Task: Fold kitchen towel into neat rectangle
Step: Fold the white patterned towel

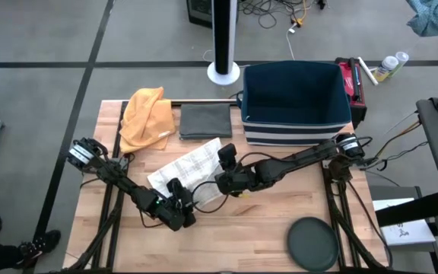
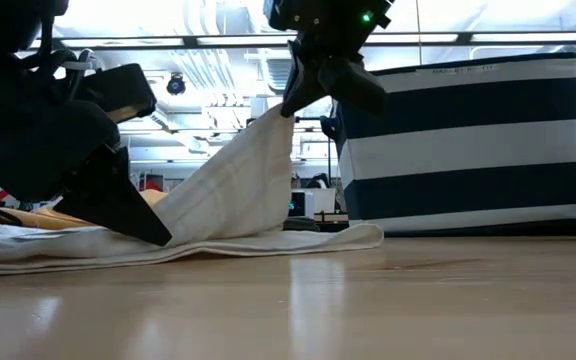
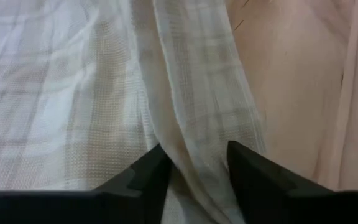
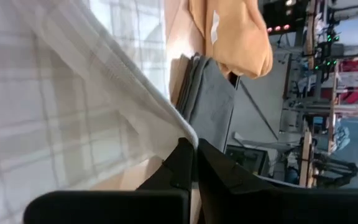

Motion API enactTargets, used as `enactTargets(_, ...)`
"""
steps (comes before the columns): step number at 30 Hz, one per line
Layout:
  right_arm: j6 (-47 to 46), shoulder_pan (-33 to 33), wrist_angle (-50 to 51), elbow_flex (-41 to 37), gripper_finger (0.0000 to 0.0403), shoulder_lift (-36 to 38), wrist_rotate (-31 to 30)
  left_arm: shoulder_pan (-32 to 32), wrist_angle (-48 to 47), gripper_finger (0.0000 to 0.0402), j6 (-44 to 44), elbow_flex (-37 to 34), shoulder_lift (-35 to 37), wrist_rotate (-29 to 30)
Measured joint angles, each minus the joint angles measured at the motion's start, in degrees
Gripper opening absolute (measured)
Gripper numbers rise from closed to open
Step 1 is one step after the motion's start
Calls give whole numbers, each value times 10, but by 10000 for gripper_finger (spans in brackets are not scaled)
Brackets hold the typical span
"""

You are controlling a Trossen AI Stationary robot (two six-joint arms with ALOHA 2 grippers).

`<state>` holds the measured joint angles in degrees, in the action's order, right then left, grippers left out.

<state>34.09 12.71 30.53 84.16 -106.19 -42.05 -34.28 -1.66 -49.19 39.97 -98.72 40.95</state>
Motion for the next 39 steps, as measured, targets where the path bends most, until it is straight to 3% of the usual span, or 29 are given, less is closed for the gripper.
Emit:
enactTargets(8,12,0,4,28,8,1,1,0,-1,11,0,0,1,0)
enactTargets(17,11,0,7,31,8,1,2,-2,-3,4,3,0,13,-12)
enactTargets(21,8,0,7,31,8,1,3,-2,-3,29,6,0,14,-21)
enactTargets(26,9,0,7,31,8,1,4,-2,-22,96,11,0,14,-35)
enactTargets(32,9,0,7,31,8,1,6,-2,-45,173,67,0,40,-106)
enactTargets(39,3,0,7,32,8,1,5,-2,-93,187,97,-2,109,-122)
